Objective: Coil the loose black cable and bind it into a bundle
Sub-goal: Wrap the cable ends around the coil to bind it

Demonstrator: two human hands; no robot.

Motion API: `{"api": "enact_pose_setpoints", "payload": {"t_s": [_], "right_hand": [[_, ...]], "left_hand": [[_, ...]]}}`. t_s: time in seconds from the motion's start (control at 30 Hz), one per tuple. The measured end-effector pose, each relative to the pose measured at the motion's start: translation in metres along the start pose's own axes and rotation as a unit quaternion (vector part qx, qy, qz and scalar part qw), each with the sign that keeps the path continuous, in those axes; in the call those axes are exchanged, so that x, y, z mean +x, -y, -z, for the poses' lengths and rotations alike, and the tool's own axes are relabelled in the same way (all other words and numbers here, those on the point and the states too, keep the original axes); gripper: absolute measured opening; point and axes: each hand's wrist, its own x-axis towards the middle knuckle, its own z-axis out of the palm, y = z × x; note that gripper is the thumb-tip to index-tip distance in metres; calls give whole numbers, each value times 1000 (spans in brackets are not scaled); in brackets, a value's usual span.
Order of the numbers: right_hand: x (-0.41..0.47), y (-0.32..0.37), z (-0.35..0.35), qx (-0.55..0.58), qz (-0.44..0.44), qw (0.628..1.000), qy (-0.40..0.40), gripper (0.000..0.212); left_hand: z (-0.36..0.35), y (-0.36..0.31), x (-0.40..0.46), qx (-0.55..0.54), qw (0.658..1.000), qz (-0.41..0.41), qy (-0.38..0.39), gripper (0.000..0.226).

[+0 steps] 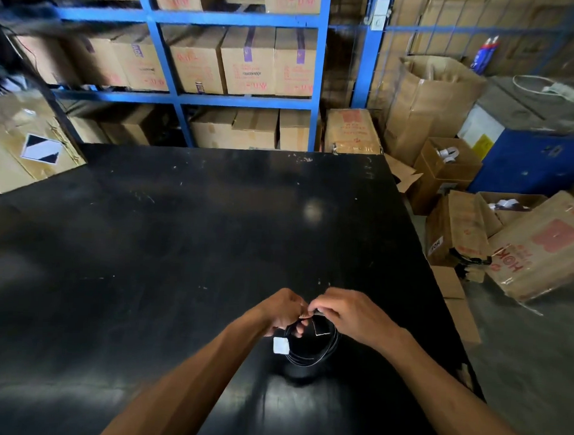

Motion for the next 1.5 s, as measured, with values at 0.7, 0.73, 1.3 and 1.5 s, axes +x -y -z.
{"api": "enact_pose_setpoints", "payload": {"t_s": [0.7,0.73,1.3,1.5], "right_hand": [[-16,22,-15,-266,129,955,-28,26],[-15,22,-14,-248,124,960,-37,21],[-1,4,-21,397,-443,801,-65,13],[-4,-21,-19,478,-453,747,-91,8]], "left_hand": [[15,1,-6,-14,999,-35,14,19],[15,3,-7,-12,998,-55,11,18],[17,36,-3,113,958,-169,-204,69],[39,55,9,-155,986,-18,-60,21]]}}
